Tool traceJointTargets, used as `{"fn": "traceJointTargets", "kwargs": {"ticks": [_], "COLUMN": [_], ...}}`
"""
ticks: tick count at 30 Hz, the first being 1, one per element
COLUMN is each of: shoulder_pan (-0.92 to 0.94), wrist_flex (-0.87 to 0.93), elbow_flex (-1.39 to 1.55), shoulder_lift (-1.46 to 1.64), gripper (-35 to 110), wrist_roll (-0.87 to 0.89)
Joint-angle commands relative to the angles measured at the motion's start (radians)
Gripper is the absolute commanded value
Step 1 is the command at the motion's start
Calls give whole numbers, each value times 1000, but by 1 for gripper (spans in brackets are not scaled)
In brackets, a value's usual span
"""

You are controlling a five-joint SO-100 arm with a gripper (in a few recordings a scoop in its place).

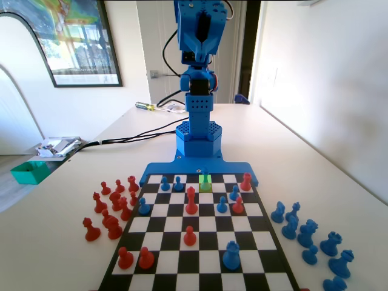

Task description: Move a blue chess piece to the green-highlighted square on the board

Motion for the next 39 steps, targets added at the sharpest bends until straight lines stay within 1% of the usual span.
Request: {"fn": "traceJointTargets", "kwargs": {"ticks": [1,16,19,23,27,30,39], "shoulder_pan": [11,3,2,-14,-48,-63,-43], "wrist_flex": [-18,-18,-18,-17,-14,-11,117], "elbow_flex": [8,8,8,6,-61,-153,-449], "shoulder_lift": [23,23,23,18,-32,-124,-502], "gripper": [1,1,5,3,2,2,1], "wrist_roll": [-6,-6,-6,-23,-91,-175,-419]}}
